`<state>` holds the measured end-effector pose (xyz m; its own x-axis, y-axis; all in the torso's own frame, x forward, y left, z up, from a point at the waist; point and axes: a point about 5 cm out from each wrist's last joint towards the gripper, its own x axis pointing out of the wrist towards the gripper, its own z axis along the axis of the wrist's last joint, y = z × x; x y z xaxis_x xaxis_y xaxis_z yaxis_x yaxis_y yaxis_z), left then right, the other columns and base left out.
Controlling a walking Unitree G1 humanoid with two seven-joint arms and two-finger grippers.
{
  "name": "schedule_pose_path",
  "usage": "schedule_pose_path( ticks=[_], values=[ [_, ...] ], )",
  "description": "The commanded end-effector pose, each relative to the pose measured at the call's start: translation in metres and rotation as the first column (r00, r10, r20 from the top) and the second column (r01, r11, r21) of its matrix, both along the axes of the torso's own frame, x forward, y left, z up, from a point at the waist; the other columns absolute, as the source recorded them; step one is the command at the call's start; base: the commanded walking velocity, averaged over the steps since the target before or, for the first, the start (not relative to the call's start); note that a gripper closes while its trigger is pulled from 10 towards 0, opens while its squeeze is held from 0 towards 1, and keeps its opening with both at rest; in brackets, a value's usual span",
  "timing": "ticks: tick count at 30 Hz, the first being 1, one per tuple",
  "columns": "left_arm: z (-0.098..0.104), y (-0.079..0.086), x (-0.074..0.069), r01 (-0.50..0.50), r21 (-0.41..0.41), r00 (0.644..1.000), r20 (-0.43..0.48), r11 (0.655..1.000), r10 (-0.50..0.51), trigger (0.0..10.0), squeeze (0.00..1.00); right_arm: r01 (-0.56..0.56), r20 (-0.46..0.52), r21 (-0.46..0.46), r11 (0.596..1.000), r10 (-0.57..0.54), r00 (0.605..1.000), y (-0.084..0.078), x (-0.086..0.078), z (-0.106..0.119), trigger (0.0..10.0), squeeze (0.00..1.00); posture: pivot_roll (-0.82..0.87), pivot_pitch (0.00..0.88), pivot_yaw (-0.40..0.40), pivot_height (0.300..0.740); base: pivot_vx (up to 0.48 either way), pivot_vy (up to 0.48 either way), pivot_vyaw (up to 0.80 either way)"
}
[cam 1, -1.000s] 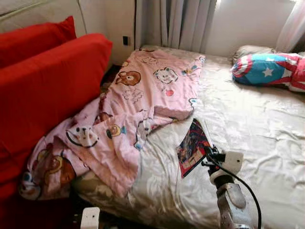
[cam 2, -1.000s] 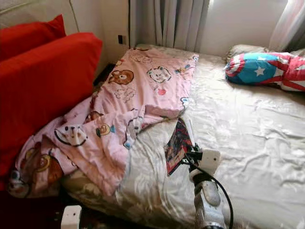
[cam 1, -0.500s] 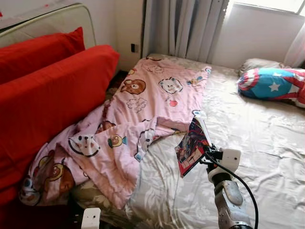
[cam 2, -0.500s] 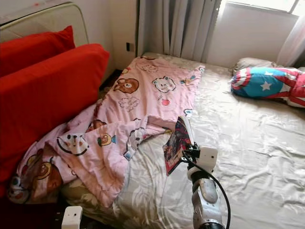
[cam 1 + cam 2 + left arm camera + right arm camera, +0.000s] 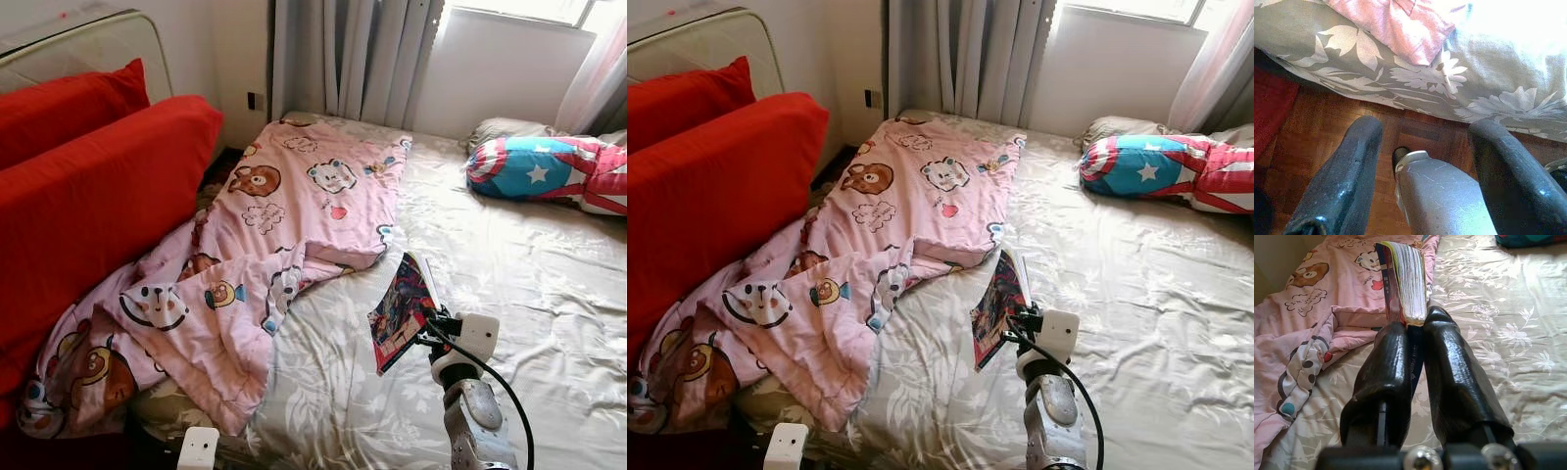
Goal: Clean up the room
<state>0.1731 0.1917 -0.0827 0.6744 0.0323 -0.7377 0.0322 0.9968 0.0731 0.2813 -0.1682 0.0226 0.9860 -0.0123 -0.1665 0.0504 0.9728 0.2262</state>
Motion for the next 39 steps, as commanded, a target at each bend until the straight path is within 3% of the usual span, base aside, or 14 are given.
schedule_pose_path(
  ticks=[1,9,39],
  values=[
    [-0.0031,-0.0027,-0.0058,0.019,0.002,1.0,-0.019,1.0,-0.019,10.0,0.0,0.017,0.026,-0.004,1.0,-0.017,1.0,-0.0038,0.0027,0.0049,10.0,0.0,0.04,0.0,-0.099,0.732,0.0,-0.285,-0.73],
    [-0.0035,-0.0038,-0.0066,0.029,0.007,0.999,-0.019,1.0,-0.029,10.0,0.0,0.03,0.03,-0.017,0.999,-0.03,0.999,-0.0045,0.0019,0.0049,10.0,0.0,0.05,0.0,-0.099,0.732,0.0,-0.288,-0.67],
    [-0.0021,-0.006,-0.0034,0.042,0.006,0.999,-0.006,0.999,-0.042,10.0,0.0,0.037,0.036,-0.018,0.999,-0.036,0.999,-0.0016,0.0039,0.005,10.0,0.0,0.04,0.0,-0.095,0.732,0.0,-0.295,-0.14]
  ],
)
